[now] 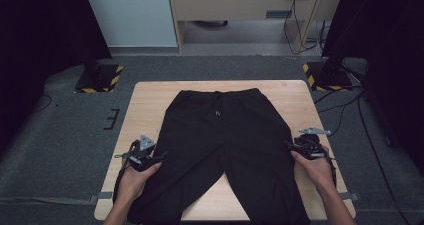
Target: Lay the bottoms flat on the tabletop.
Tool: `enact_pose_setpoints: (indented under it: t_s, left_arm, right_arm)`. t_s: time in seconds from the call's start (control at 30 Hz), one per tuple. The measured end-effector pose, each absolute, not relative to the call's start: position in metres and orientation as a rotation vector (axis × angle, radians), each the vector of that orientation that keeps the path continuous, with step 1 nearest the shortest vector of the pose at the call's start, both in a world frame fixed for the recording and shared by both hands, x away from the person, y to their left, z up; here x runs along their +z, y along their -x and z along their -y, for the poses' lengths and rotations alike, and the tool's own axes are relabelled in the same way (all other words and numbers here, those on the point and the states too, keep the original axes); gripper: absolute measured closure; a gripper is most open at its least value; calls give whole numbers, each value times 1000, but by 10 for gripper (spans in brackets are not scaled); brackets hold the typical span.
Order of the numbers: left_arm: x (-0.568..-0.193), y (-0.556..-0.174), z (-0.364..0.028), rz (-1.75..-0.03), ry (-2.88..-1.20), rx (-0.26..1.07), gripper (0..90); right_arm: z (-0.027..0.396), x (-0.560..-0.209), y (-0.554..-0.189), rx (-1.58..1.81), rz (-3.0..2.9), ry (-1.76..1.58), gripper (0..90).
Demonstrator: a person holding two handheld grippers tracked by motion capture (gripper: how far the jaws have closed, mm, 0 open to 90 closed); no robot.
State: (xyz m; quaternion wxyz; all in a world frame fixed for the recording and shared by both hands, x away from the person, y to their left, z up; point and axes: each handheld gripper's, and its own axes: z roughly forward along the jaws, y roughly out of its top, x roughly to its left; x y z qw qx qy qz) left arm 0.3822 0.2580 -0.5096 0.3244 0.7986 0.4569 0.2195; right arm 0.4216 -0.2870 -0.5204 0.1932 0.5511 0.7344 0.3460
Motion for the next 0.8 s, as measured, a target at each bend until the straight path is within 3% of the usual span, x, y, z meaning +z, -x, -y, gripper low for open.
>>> enact_pose_setpoints:
  t_s: [0.17,0.27,0.4,0.5,0.63,0.67,0.7,0.73,0.77,0.8]
  left_arm:
    - [-521,-393,-254,-1200,-2149,523,445]
    - [-525,-396,-255,-1211,-2119,502,590]
    - [-522,-401,-256,-1220,-2141,480,878]
    - [-519,-407,-254,-1228,-2181,554,898]
    - [-518,-415,-256,-1293,-2063,615,894]
    - [-519,-416,-255,-1277,-2056,608,873]
    - [-520,-416,-255,-1258,-2067,604,783]
    - [-520,-415,-255,-1243,-2075,619,621]
    - [-520,-412,-259,-1229,-2071,630,487]
    - [-519,-409,-265,-1225,-2059,623,413]
  right_arm:
    - [290,-528,-425,959,-2092,-1532,668]
    - [292,-528,-427,963,-2130,-1502,874]
    - [295,-526,-432,956,-2142,-1499,899]
    - [300,-522,-438,956,-2110,-1501,900]
    - [300,-517,-449,966,-2092,-1520,890]
    - [298,-516,-449,981,-2081,-1525,822]
    - [298,-515,-448,999,-2048,-1534,685]
    - [299,-514,-446,1019,-2019,-1543,588]
    - [301,-512,-443,1029,-1997,-1537,524]
    - [304,-511,-437,1033,-1971,-1525,452]
